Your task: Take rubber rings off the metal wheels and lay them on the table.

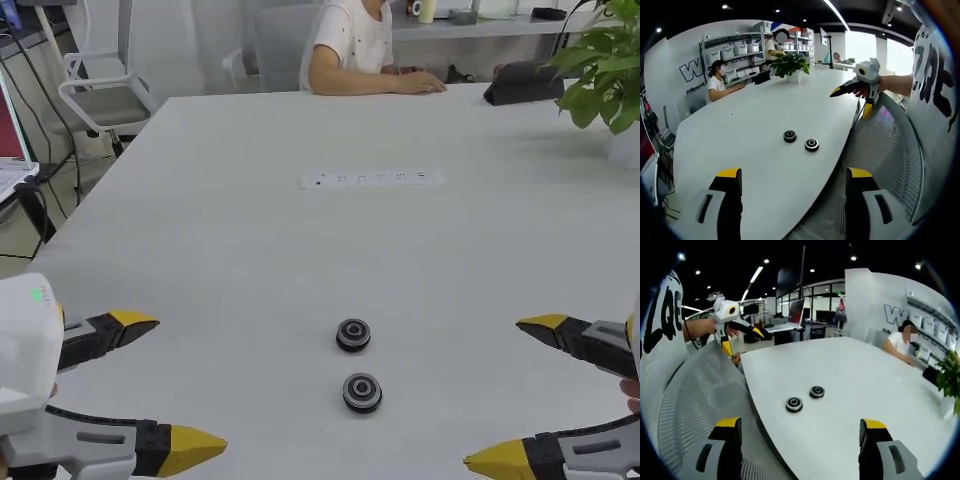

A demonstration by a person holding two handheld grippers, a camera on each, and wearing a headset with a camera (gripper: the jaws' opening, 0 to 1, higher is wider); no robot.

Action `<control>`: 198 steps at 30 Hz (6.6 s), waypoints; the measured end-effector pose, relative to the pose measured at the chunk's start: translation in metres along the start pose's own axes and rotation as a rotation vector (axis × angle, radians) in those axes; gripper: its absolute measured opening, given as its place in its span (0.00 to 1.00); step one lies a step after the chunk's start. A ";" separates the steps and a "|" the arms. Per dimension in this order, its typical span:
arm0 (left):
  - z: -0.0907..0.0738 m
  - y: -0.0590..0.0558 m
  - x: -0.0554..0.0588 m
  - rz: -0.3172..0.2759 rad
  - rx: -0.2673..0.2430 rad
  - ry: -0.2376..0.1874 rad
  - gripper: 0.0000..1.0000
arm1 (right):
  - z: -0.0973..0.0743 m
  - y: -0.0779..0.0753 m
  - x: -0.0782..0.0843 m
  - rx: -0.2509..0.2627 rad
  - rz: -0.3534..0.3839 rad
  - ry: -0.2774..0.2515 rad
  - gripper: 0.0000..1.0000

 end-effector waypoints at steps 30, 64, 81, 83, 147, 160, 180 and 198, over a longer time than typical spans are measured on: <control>0.008 -0.010 0.003 -0.015 0.040 0.001 0.80 | -0.002 -0.002 -0.003 0.004 -0.006 -0.013 0.96; 0.039 -0.002 -0.029 0.025 0.093 -0.040 0.70 | 0.020 -0.023 -0.018 -0.034 -0.015 -0.058 0.93; 0.070 -0.008 -0.037 0.034 0.172 -0.040 0.69 | 0.040 -0.029 -0.012 -0.049 0.004 -0.055 0.95; 0.073 -0.008 -0.034 0.037 0.178 -0.028 0.69 | 0.043 -0.030 -0.010 -0.056 0.000 -0.052 0.95; 0.167 -0.033 0.002 0.067 0.358 0.167 0.36 | 0.125 0.002 0.021 -0.334 -0.097 0.068 0.42; 0.179 -0.040 0.002 0.089 0.381 0.181 0.22 | 0.130 0.002 0.024 -0.346 -0.085 0.078 0.40; 0.192 -0.047 0.007 0.166 0.357 0.183 0.11 | 0.130 0.000 0.031 -0.355 -0.073 0.094 0.38; 0.193 -0.045 0.007 0.184 0.312 0.154 0.07 | 0.136 0.004 0.034 -0.367 -0.085 0.098 0.34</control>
Point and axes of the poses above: the centre of the closed fingertips' face, and the gripper's own axes: z roughly forward along the fingers, y roughly to its left, x roughly out of its underside, the point moved 3 cm from there along -z, roughly backward along the fingers, and after that the axes turned 9 degrees about -z, right-handed, at the moved point
